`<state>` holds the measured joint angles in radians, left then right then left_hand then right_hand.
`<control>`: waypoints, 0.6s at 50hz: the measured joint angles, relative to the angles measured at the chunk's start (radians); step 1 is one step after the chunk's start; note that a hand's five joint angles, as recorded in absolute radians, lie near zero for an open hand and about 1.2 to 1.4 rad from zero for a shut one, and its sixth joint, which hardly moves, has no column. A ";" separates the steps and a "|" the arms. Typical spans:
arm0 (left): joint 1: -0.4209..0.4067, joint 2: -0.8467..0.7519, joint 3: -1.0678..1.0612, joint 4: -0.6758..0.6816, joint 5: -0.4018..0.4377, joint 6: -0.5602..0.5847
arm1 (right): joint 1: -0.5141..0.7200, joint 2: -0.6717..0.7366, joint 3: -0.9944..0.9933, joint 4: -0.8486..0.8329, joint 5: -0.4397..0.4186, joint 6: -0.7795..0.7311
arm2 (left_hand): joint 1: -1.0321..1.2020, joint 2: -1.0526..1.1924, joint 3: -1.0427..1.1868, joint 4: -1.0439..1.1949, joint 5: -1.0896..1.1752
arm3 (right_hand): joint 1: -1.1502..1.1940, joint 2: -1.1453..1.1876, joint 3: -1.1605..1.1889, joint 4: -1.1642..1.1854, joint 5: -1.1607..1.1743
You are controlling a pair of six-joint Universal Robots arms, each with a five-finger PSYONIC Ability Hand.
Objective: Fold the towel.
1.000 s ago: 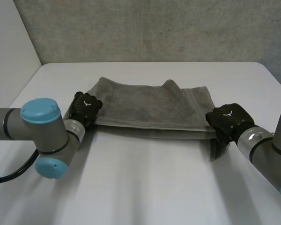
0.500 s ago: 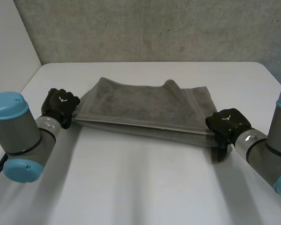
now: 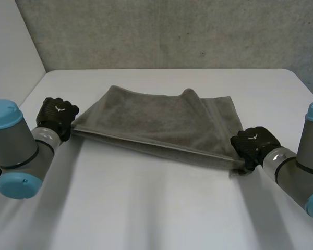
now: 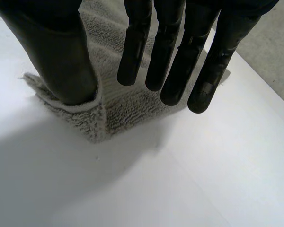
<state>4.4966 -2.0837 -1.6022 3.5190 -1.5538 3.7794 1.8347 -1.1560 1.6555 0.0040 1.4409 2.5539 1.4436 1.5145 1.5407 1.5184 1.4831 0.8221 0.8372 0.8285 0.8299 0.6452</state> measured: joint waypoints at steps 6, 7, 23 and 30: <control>-0.001 0.001 -0.001 -0.001 -0.001 -0.008 | -0.026 -0.001 -0.015 0.055 0.001 -0.026 | 0.000 0.000 0.000 0.000 0.000 | 0.488 0.470 0.469 0.468 0.483; -0.001 0.002 -0.001 -0.001 -0.001 -0.009 | -0.028 -0.001 -0.017 0.061 0.001 -0.028 | 0.000 0.000 0.000 0.000 0.000 | 0.503 0.485 0.486 0.486 0.508; -0.021 0.158 -0.003 -0.030 -0.002 -0.066 | -0.046 -0.130 -0.118 0.086 -0.009 -0.021 | 0.000 0.000 0.002 0.000 0.000 | 0.506 0.497 0.510 0.510 0.527; -0.015 0.339 0.010 -0.055 -0.001 -0.113 | -0.055 -0.317 -0.221 0.085 -0.012 -0.026 | 0.000 0.000 0.003 0.000 0.000 | 0.506 0.497 0.510 0.510 0.527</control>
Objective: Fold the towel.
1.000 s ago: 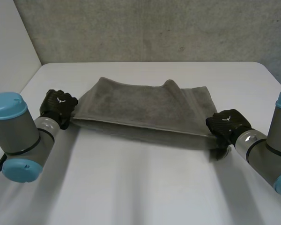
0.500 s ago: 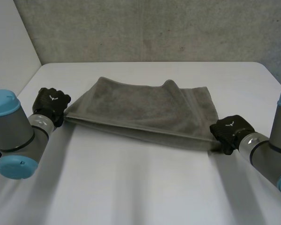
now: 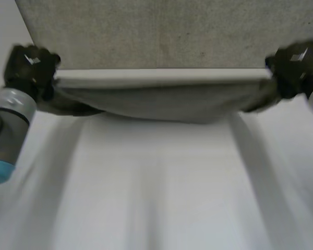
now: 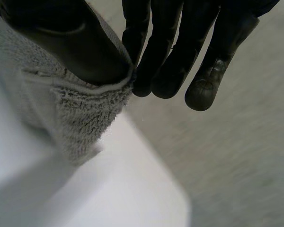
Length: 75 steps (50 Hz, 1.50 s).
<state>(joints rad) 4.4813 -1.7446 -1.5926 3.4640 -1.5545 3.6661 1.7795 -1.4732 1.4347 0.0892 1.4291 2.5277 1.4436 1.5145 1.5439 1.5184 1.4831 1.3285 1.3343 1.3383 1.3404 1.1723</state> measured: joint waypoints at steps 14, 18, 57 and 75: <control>0.018 0.021 0.157 -0.218 0.007 -0.029 | 0.006 0.094 -0.270 0.341 -0.003 -0.139 | 0.000 0.000 0.000 0.000 0.000 | 0.000 0.000 0.000 0.000 0.000; 0.013 -0.100 0.233 -0.318 0.008 -0.005 | 0.015 0.203 -0.315 0.393 0.010 -0.237 | 0.000 0.000 0.001 0.000 0.000 | 0.000 0.000 0.000 0.000 0.000; -0.039 -0.305 0.621 -0.144 0.053 -0.216 | 0.166 0.384 -0.539 -0.017 0.112 -0.182 | 0.000 0.000 0.004 0.000 0.006 | 0.003 0.001 0.000 0.000 0.011; 0.018 -0.290 0.082 -0.059 0.137 -0.021 | 0.116 0.346 -0.109 0.075 0.058 -0.289 | 0.000 0.000 0.006 0.000 0.006 | 0.003 0.001 0.000 0.000 0.011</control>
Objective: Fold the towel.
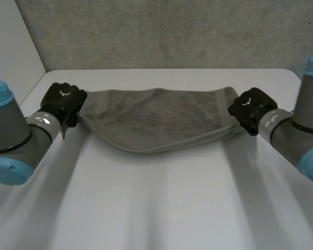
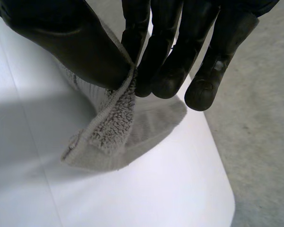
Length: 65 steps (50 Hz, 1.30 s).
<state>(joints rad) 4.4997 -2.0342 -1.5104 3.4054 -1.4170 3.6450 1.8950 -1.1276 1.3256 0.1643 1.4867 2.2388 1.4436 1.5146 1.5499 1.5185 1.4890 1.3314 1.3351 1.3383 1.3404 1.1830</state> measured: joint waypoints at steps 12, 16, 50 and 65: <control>0.123 0.409 -0.266 -0.007 0.076 0.019 | -0.085 -0.426 0.206 -0.003 -0.027 0.017 | 0.000 0.000 0.000 0.000 0.000 | 0.000 0.000 0.000 0.000 0.000; 0.162 0.501 -0.313 -0.008 0.148 0.018 | -0.099 -0.472 0.219 0.047 -0.058 0.015 | 0.000 0.000 0.000 0.000 -0.001 | 0.000 0.000 0.000 0.000 0.000; -0.047 -0.404 0.534 -0.285 -0.111 0.115 | -0.027 0.382 -0.427 0.009 0.041 0.029 | 0.000 0.005 0.002 0.000 -0.001 | 0.000 0.000 0.000 0.000 0.003; -0.057 -0.417 0.564 -0.290 -0.138 0.110 | -0.017 0.426 -0.460 -0.050 0.059 0.051 | -1.163 -1.223 -1.272 -1.245 -1.220 | -1.079 -1.091 -1.085 -1.087 -1.125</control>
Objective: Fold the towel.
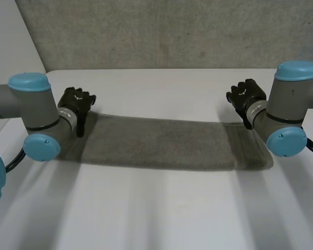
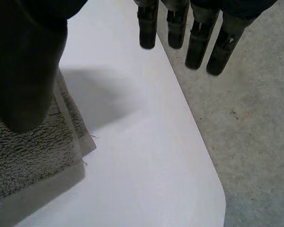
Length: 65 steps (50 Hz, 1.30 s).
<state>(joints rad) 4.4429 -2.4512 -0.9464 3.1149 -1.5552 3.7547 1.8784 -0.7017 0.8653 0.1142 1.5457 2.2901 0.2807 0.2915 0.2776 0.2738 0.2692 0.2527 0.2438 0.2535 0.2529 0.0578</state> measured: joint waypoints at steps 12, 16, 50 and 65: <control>-0.004 0.235 -0.185 0.096 0.035 -0.134 | -0.006 -0.244 0.162 -0.029 -0.023 0.211 | -0.014 -0.033 -0.035 -0.013 -0.048 | -0.019 -0.002 -0.009 -0.003 0.000; 0.002 0.341 -0.327 0.189 0.073 -0.165 | -0.011 -0.363 0.279 -0.021 -0.038 0.227 | -0.014 -0.033 -0.036 -0.013 -0.049 | -0.023 -0.002 -0.009 -0.003 0.000; -0.001 0.639 -0.906 0.429 0.127 -0.177 | -0.142 -0.393 0.801 -0.175 -0.111 0.120 | -0.016 -0.033 -0.040 -0.013 -0.053 | 0.375 0.390 0.377 0.365 0.394; 0.006 0.642 -0.909 0.427 0.126 -0.177 | -0.268 -0.460 0.755 -0.178 -0.037 0.086 | -0.016 -0.033 -0.040 -0.013 -0.053 | 1.060 1.047 1.080 1.084 1.103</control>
<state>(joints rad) 4.4488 -1.8090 -1.8552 3.5419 -1.4291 3.5772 1.6100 -1.1613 1.6202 -0.0642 1.5089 2.3758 0.2648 0.2585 0.2375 0.2609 0.2159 1.3126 1.2907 1.3335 1.3372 1.1606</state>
